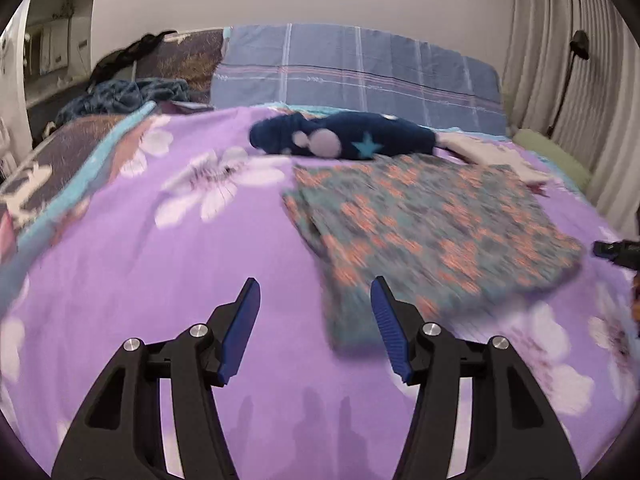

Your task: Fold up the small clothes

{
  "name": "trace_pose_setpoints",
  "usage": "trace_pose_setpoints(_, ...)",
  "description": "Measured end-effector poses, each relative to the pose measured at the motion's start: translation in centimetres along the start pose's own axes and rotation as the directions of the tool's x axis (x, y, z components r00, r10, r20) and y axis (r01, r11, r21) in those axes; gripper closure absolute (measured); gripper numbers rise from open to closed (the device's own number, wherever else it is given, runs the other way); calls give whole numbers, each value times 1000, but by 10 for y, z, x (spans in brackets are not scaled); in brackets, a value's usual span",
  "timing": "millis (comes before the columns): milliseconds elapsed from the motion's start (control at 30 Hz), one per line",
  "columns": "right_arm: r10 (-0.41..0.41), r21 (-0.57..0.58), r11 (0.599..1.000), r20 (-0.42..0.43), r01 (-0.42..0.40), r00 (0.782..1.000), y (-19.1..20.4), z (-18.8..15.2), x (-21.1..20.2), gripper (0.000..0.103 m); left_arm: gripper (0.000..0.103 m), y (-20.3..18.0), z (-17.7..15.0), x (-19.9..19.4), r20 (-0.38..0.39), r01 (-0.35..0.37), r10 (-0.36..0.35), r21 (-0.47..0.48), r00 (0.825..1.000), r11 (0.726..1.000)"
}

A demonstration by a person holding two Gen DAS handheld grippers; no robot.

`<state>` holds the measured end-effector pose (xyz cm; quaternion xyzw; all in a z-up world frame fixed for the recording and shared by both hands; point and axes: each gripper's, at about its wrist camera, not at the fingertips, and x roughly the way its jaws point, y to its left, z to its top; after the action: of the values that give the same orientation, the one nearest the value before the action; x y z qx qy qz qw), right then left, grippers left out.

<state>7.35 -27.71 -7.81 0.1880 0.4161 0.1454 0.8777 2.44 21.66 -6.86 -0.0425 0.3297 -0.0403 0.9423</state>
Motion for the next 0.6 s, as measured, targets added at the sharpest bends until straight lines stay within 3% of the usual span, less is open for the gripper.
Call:
trace_pose_setpoints(100, 40, -5, 999, -26, -40, 999, 13, -23, -2, 62, 45, -13, -18, -8, -21, 101, -101, -30, 995, 994)
trace_pose_setpoints(267, 97, 58, 994, -91, -92, 991, 22, -39, 17, 55, 45, -28, -40, 26, -107, 262, -286, -194, 952, 945)
trace_pose_setpoints(367, 133, 136, 984, -96, -119, 986, 23, -41, 29, 40, 45, -22, -43, 49, -102, 276, -324, -328, 940, 903)
trace_pose_setpoints(500, 144, 198, 971, -55, -131, 988, 25, -35, 35, 30, 40, 0, -40, 64, 8, 291, -333, -501, 943, 815)
trace_pose_setpoints(600, 148, 256, 957, -25, -136, 989, 21, -27, 42, 26, 40, 5, -33, 71, 24, 275, -312, -542, 950, 794)
